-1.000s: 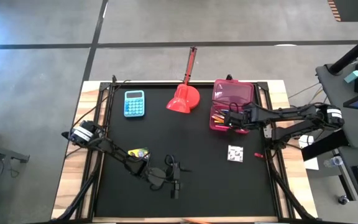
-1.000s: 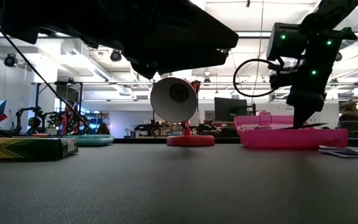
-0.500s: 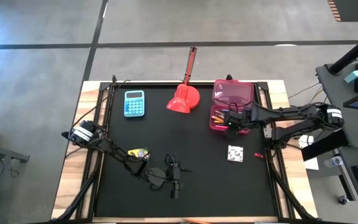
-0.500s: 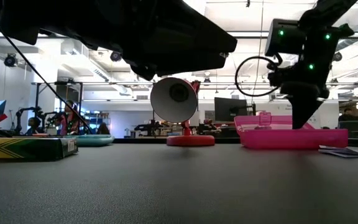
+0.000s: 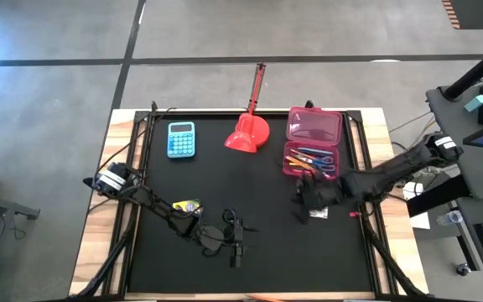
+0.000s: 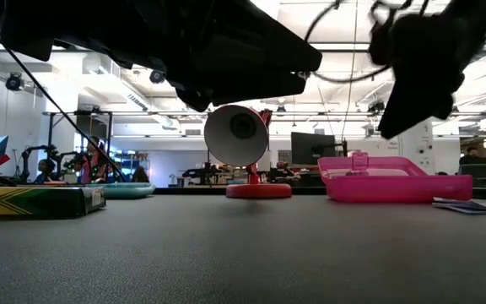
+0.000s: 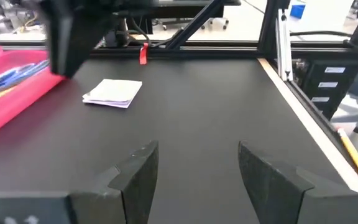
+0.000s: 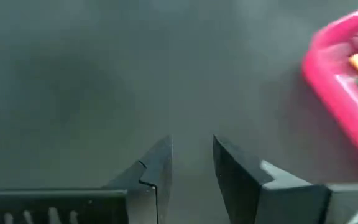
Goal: Pack school essentials
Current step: Put the orange pencil into the pink supply box
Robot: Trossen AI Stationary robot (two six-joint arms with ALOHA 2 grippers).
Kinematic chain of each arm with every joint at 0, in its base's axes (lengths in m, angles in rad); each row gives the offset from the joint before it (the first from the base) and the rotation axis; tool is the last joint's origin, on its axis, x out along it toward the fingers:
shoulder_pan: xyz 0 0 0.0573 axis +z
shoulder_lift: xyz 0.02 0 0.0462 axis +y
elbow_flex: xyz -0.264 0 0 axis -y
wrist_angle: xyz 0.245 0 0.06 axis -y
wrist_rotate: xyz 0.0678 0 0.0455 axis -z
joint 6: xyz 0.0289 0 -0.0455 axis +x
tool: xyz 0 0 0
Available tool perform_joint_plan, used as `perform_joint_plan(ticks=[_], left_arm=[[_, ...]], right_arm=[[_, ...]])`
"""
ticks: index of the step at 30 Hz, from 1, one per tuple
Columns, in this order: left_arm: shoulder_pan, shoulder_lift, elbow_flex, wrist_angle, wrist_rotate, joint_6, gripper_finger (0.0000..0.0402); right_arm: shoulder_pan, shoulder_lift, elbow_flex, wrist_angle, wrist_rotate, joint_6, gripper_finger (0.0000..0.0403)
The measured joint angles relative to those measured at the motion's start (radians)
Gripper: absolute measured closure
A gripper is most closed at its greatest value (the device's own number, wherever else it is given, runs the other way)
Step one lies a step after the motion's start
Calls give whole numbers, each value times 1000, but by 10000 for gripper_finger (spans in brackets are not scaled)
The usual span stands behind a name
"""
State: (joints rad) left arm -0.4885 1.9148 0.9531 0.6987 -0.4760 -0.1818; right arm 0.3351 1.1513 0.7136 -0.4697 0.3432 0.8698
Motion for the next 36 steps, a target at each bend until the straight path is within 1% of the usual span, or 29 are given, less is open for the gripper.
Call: perform_joint_plan(ticks=[5, 8, 11, 15, 20, 22, 27, 30, 33, 36], left_arm=[[-8, 0, 0, 0, 2, -65, 198], [-20, 0, -4, -1, 2, -101, 198], [-39, 0, -5, -1, 2, -120, 198], [-70, 0, -5, -1, 2, -143, 198], [-114, 0, -5, -1, 2, -160, 198], [-131, 0, -5, 0, 2, -179, 198], [-181, 0, -4, 0, 2, -185, 198], [-209, 0, -4, 0, 1, -204, 198], [-235, 0, -4, 0, -1, -205, 198], [-255, 0, -4, 0, -1, -205, 198]], right_arm=[[198, 72, 0, 114, 123, 130, 298], [272, 148, 6, 188, 138, 178, 298], [320, 244, 55, 190, 152, 217, 298], [356, 375, 158, 188, 144, 219, 298], [386, 518, 329, 183, 84, 165, 295], [395, 569, 403, 155, 75, 148, 292], [410, 680, 593, 19, 75, 143, 289], [416, 741, 692, -5, 74, 137, 292], [421, 801, 785, -4, 65, 59, 297], [422, 857, 875, -7, 29, -20, 303]])
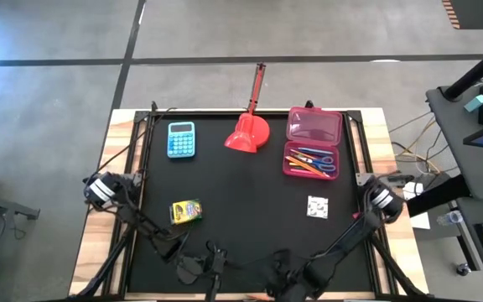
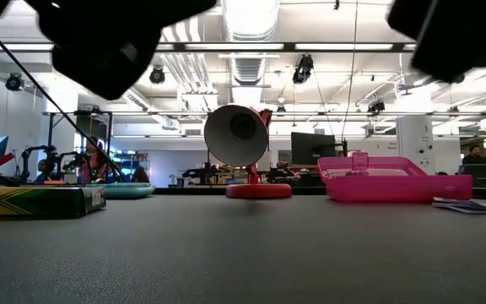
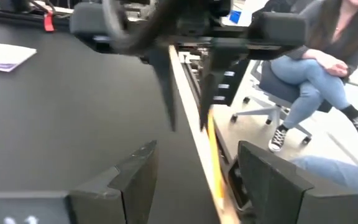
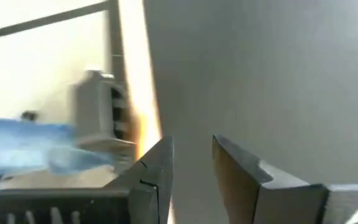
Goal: Pack school essentials
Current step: Put the orange pencil into the pink supply box
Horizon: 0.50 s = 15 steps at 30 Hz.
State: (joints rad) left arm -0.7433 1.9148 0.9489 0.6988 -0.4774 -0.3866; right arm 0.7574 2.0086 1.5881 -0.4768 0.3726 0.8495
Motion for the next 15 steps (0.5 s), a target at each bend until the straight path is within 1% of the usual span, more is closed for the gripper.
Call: perform_joint_plan(ticks=[2, 4, 8, 10, 12, 15], left_arm=[[-11, 0, 0, 0, 0, 0, 198], [-22, 0, 0, 1, 0, -2, 198], [-40, 0, 0, 2, 0, -4, 198], [-46, 0, 0, 2, 0, -15, 198], [-51, 0, 0, 4, 0, -27, 198], [-56, 0, 0, 4, 0, -27, 198]], right_arm=[[0, 30, 54, 2, -19, -4, 308], [0, 59, 107, -29, -32, 27, 313], [0, 114, 199, -209, -33, 131, 320], [2, 138, 227, -258, -39, 161, 319], [2, 156, 250, -262, -64, 172, 313], [4, 169, 276, -248, -137, 184, 297]])
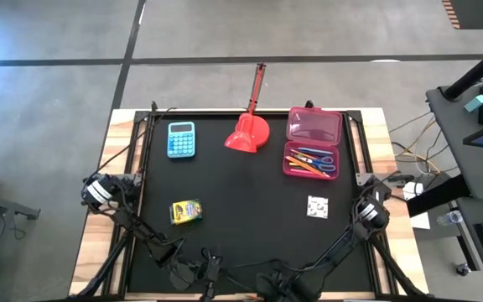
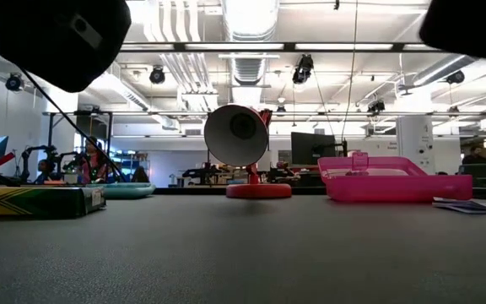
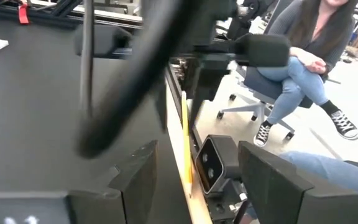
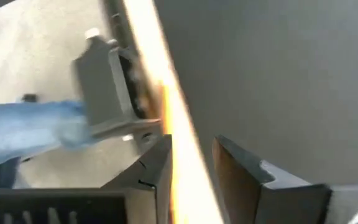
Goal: Pack school essentials
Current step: Put the orange pencil into the pink supply box
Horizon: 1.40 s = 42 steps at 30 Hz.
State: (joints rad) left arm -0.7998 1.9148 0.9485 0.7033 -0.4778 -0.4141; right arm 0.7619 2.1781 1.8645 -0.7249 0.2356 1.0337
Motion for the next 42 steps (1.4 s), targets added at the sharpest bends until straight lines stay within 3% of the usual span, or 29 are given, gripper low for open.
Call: perform_joint_plan(ticks=[8, 15, 32, 42], left_arm=[[-1, 0, -1, -3, -2, 0, 198], [-2, 0, -1, -3, -2, 0, 198], [-1, 0, -3, -4, -3, 1, 198], [0, 0, -5, -4, -3, 1, 198]], right_arm=[[28, 5, 30, -41, -20, 69, 249], [80, 7, 30, -39, -27, 56, 237], [107, 80, 32, -86, 20, -104, 279], [107, 81, 31, -116, 54, -112, 344]])
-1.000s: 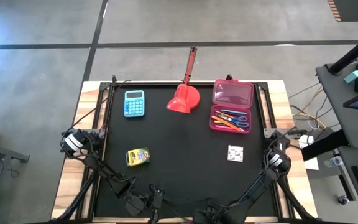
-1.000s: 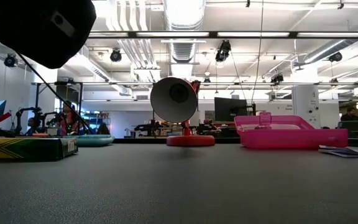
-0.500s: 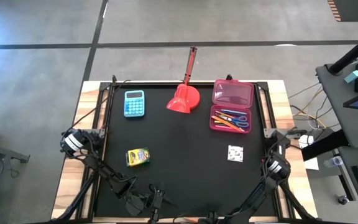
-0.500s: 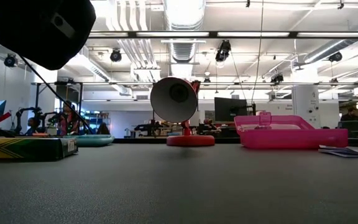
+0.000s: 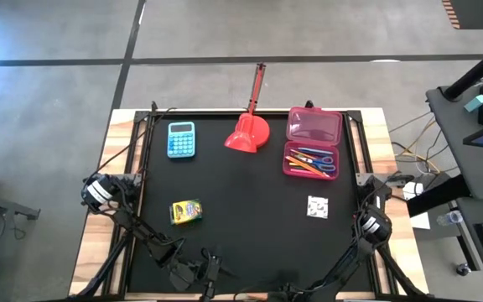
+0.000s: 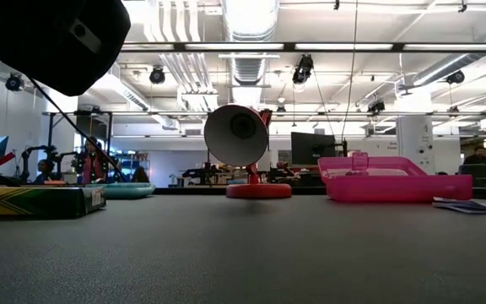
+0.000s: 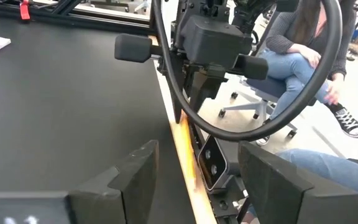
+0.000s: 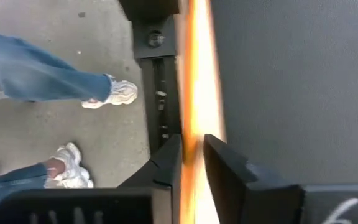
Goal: Pack school essentials
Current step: Put the orange pencil into the pink supply box
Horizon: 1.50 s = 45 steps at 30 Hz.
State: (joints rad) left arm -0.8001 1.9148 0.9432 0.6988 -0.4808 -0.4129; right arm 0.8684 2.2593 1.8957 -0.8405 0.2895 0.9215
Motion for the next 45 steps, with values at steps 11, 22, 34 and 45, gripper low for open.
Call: perform_joint_plan(ticks=[11, 22, 34, 45], left_arm=[[0, 0, 0, -1, 0, 1, 198], [0, 0, -1, -1, 0, 1, 198], [2, 0, -1, -1, 0, 4, 198], [4, 0, -1, -1, -6, 10, 198]], right_arm=[[-1, 0, -1, -7, 1, 1, 378], [-10, -39, -4, -31, -1, 11, 393], [-72, -103, -3, -357, 54, 13, 394], [-199, -217, -82, -692, 104, -103, 394]])
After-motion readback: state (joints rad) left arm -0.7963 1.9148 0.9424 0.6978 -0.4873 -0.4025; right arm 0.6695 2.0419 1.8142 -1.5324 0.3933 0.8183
